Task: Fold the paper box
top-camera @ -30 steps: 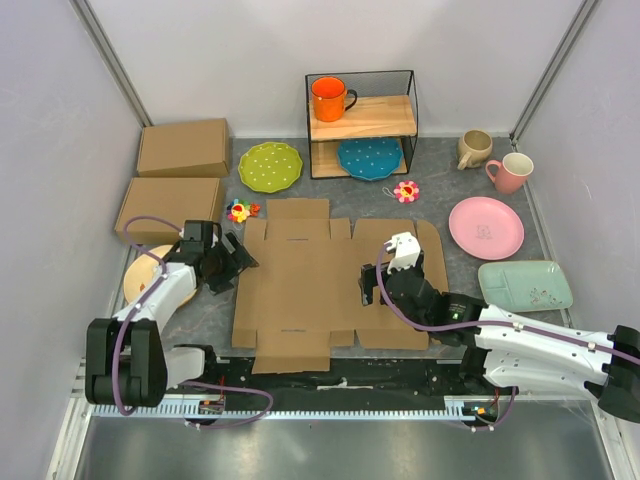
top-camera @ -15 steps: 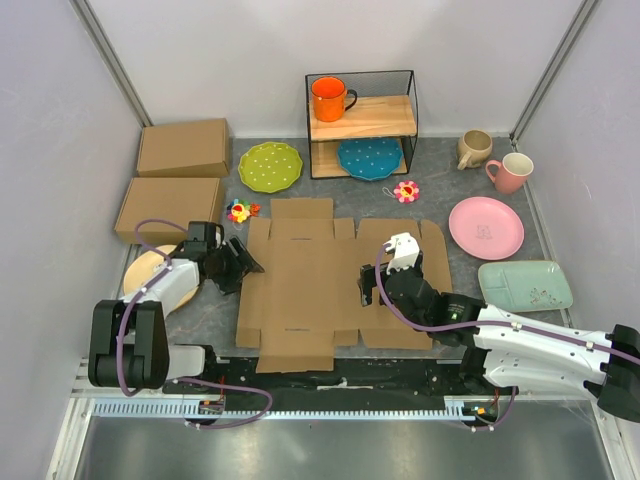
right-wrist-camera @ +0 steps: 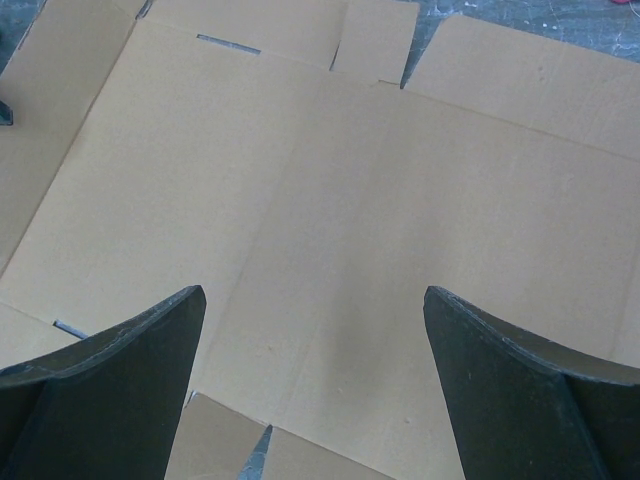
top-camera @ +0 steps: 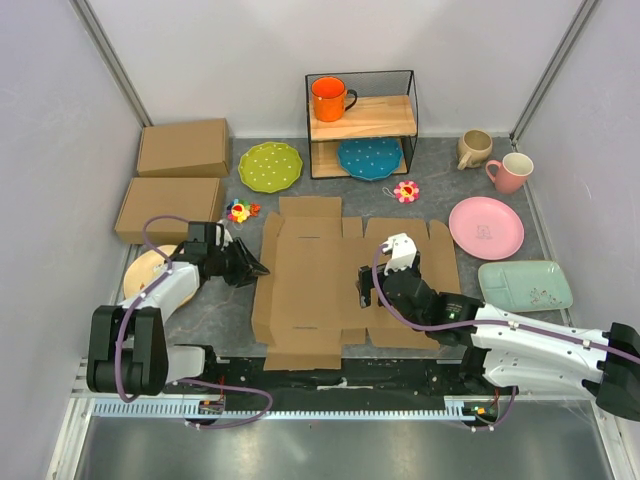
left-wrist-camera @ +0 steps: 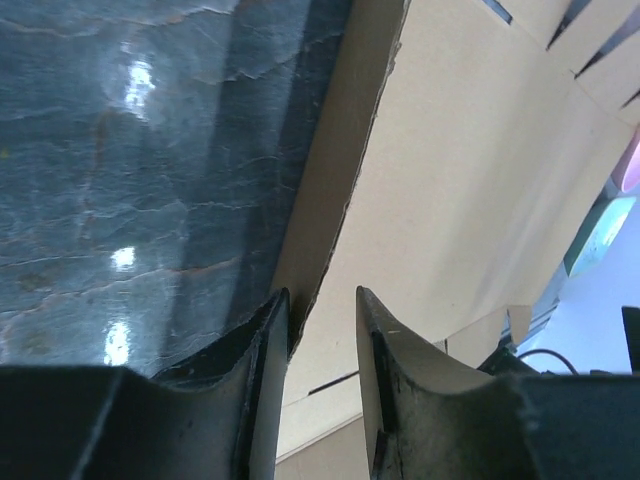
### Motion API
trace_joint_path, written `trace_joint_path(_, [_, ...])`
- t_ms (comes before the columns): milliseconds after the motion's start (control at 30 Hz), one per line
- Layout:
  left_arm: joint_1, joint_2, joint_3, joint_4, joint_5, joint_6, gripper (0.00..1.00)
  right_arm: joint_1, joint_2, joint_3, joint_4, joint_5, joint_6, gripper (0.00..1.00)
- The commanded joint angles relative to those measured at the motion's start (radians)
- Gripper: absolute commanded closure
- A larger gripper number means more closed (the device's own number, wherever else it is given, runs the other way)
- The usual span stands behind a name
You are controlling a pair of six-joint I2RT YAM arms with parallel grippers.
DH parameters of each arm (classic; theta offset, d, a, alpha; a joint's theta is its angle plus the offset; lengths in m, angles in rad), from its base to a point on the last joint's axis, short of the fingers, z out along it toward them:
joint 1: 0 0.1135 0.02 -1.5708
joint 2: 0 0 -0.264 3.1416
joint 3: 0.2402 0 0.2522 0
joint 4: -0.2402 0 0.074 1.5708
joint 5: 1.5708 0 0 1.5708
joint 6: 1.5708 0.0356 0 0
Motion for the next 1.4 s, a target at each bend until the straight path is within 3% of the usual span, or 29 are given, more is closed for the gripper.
trace_joint_path(0, [-0.034,-0.003,0.012,0.045,0.065,0.046,0.61,0.005,0.007,0.045,0.018,-0.004,0.012,0.02])
trace_joint_path(133, [-0.090,0.034,0.070,-0.040,-0.051,0.097,0.51,0.004,0.004,0.036,0.015,-0.003,0.020,0.02])
trace_joint_path(300, [-0.117,0.077,0.111,-0.085,-0.137,0.105,0.49,0.004,0.001,0.034,0.009,-0.001,0.021,0.02])
trace_joint_path(500, [-0.128,0.059,0.124,-0.102,-0.196,0.106,0.65,0.005,-0.019,0.020,0.001,0.008,0.020,0.02])
trace_joint_path(700, [-0.185,0.048,0.196,-0.128,-0.187,0.140,0.98,0.004,-0.019,0.068,-0.021,-0.004,0.003,0.02])
trace_joint_path(767, [-0.215,0.027,0.229,-0.137,-0.187,0.151,0.98,0.004,-0.030,0.098,-0.053,0.002,-0.017,0.02])
trace_joint_path(1067, [-0.425,-0.122,0.590,-0.235,-0.309,0.295,0.98,0.004,-0.154,0.414,-0.260,0.097,-0.083,0.02])
trace_joint_path(1367, [-0.573,-0.107,0.997,-0.352,-0.135,0.367,0.98,0.004,-0.242,0.831,-0.499,0.166,-0.098,0.02])
